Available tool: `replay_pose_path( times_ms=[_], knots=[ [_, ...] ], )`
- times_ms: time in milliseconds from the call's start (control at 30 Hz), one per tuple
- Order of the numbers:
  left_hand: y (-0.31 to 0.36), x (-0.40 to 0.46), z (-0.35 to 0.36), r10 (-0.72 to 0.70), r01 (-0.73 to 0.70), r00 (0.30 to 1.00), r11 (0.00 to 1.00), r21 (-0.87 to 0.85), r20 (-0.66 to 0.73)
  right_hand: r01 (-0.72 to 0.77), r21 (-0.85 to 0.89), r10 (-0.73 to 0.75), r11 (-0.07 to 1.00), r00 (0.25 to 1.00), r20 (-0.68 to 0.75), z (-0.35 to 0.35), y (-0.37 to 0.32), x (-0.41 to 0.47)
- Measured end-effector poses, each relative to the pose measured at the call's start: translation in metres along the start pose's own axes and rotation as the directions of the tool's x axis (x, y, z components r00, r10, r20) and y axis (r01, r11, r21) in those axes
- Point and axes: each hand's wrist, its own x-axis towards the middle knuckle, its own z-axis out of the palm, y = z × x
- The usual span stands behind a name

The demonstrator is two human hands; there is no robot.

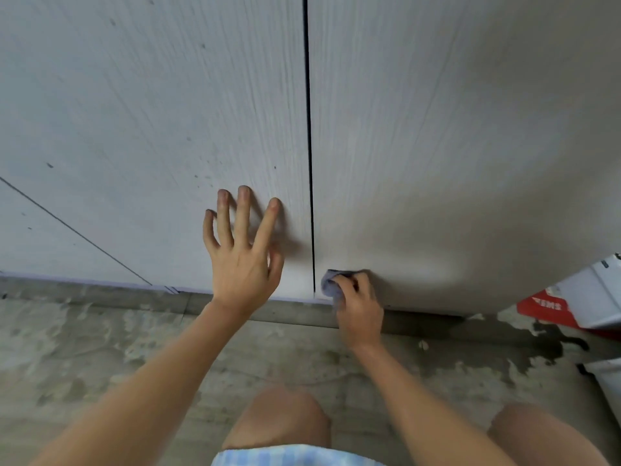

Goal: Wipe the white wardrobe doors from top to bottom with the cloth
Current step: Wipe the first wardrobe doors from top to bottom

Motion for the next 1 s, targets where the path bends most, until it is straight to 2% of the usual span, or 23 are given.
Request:
replay_pose_path(
  times_ms=[33,67,100,167,200,233,300,400,500,600,733,833,933,1000],
  knots=[
    [0.002,-0.001,0.004,-0.011,0.011,1.000,1.000,-0.009,-0.005,-0.190,0.119,0.193,0.975,0.981,-0.008,0.003,-0.003,-0.003],
    [0.002,-0.002,0.006,-0.019,0.019,1.000,1.000,-0.015,-0.010,-0.381,0.235,0.389,0.894,0.921,0.016,0.007,-0.005,-0.005],
    [0.002,-0.002,0.009,-0.022,0.021,1.000,1.000,-0.019,-0.019,-0.538,0.348,0.558,0.768,0.828,0.050,0.011,-0.006,-0.005],
    [0.000,-0.003,0.014,-0.014,0.013,0.999,1.000,-0.020,-0.036,-0.689,0.519,0.780,0.506,0.623,0.066,0.014,0.002,0.000],
    [0.000,-0.004,0.016,-0.010,0.009,0.999,1.000,-0.023,-0.044,-0.720,0.558,0.844,0.414,0.533,0.062,0.012,0.010,0.003],
    [0.000,-0.004,0.018,-0.008,0.006,0.999,1.000,-0.027,-0.052,-0.737,0.575,0.879,0.355,0.473,0.064,0.009,0.017,0.006],
    [0.002,-0.005,0.021,-0.005,0.003,0.998,0.999,-0.033,-0.062,-0.784,0.530,0.887,0.323,0.446,0.119,0.006,0.021,0.010],
    [0.004,-0.006,0.024,-0.010,0.008,0.998,0.999,-0.035,-0.065,-0.739,0.569,0.858,0.360,0.501,0.109,0.016,-0.007,0.015],
    [0.004,-0.006,0.023,-0.015,0.013,0.998,0.999,-0.036,-0.053,-0.755,0.567,0.831,0.329,0.517,0.207,0.031,-0.053,0.021],
    [0.001,-0.007,0.020,-0.009,0.008,1.000,0.999,-0.034,-0.030,-0.806,0.553,0.843,0.210,0.436,0.316,0.037,-0.072,0.028],
    [0.007,-0.016,0.017,-0.052,0.053,0.998,0.998,-0.031,0.043,-0.837,0.539,0.877,0.097,0.328,0.351,0.032,-0.048,0.027],
    [0.015,-0.043,0.021,-0.109,0.114,0.980,0.993,-0.018,0.168,-0.835,0.544,0.940,0.075,0.242,0.242,0.017,0.001,0.019],
    [0.023,-0.060,0.029,-0.180,0.194,0.951,0.980,-0.031,0.252,-0.806,0.570,0.981,0.159,0.195,0.002,0.000,0.062,0.016],
    [0.030,-0.061,0.036,-0.214,0.237,0.941,0.970,-0.057,0.262,-0.797,0.573,0.981,0.192,0.174,-0.086,-0.008,0.097,0.017]
  ],
)
